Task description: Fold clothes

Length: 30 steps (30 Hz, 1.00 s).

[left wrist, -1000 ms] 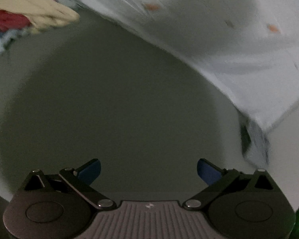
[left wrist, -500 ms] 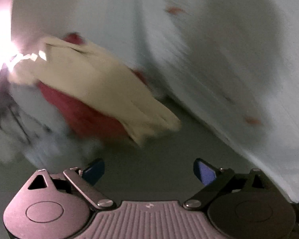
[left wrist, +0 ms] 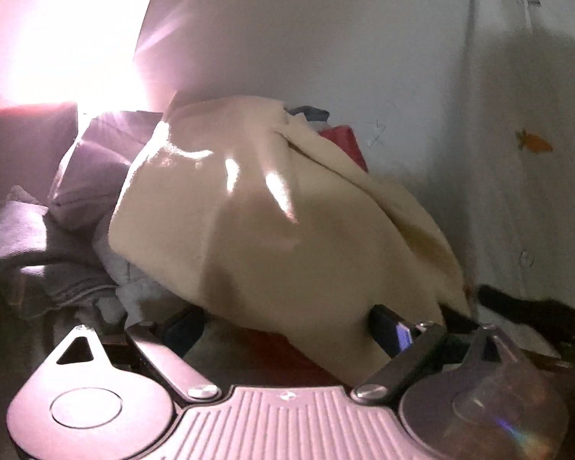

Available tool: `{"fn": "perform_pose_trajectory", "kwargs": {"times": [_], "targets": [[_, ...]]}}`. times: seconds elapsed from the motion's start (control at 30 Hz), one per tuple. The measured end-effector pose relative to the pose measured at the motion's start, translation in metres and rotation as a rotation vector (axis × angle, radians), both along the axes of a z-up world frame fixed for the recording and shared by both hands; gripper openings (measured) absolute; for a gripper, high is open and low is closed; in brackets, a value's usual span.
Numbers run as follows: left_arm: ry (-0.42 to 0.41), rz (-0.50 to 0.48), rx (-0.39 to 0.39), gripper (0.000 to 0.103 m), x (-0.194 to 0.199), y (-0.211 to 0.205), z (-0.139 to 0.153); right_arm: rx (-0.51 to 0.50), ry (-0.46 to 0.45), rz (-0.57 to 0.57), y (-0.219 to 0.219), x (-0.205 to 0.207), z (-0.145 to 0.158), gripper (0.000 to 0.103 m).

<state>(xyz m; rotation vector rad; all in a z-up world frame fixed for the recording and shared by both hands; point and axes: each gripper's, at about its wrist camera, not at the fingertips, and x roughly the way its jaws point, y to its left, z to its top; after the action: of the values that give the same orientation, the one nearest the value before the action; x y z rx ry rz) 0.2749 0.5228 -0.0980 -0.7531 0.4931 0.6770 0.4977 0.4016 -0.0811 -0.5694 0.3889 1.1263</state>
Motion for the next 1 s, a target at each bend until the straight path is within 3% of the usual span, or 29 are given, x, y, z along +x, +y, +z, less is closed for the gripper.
{"fn": "perform_pose_trajectory", "kwargs": {"times": [0.03, 0.07, 0.2, 0.33, 0.43, 0.53, 0.63, 0.73, 0.83, 0.93, 1.0], "targets": [[-0.015, 0.0, 0.0, 0.088, -0.001, 0.0, -0.001, 0.005, 0.023, 0.016, 0.002, 0.003, -0.004, 0.022], [-0.021, -0.002, -0.002, 0.085, -0.001, -0.001, -0.001, 0.019, 0.035, 0.026, -0.002, 0.003, -0.004, 0.007], [-0.043, -0.019, -0.003, 0.054, -0.001, -0.019, 0.006, 0.07, -0.05, 0.032, -0.044, -0.02, 0.007, 0.004], [-0.065, -0.074, 0.079, 0.029, -0.011, -0.065, 0.03, 0.07, -0.214, 0.044, -0.105, -0.062, 0.024, 0.003], [-0.085, -0.162, 0.131, 0.019, -0.025, -0.114, 0.046, 0.067, -0.283, 0.018, -0.143, -0.087, 0.037, 0.003], [-0.09, -0.274, 0.181, 0.018, -0.039, -0.167, 0.06, 0.082, -0.276, -0.048, -0.2, -0.108, 0.046, 0.003], [-0.083, -0.392, 0.221, 0.017, -0.055, -0.235, 0.071, 0.066, -0.326, -0.129, -0.268, -0.127, 0.052, 0.003], [-0.045, -0.504, 0.225, 0.018, -0.072, -0.31, 0.064, 0.042, -0.363, -0.2, -0.35, -0.156, 0.052, 0.003], [0.086, -0.656, 0.167, 0.024, -0.084, -0.397, 0.037, -0.014, -0.366, -0.282, -0.434, -0.194, 0.04, 0.003], [0.256, -0.826, 0.034, 0.034, -0.097, -0.478, 0.002, -0.151, -0.288, -0.353, -0.51, -0.233, 0.01, 0.004], [0.33, -0.952, -0.022, 0.034, -0.107, -0.523, -0.007, -0.247, -0.21, -0.387, -0.552, -0.264, -0.016, 0.004]]}}
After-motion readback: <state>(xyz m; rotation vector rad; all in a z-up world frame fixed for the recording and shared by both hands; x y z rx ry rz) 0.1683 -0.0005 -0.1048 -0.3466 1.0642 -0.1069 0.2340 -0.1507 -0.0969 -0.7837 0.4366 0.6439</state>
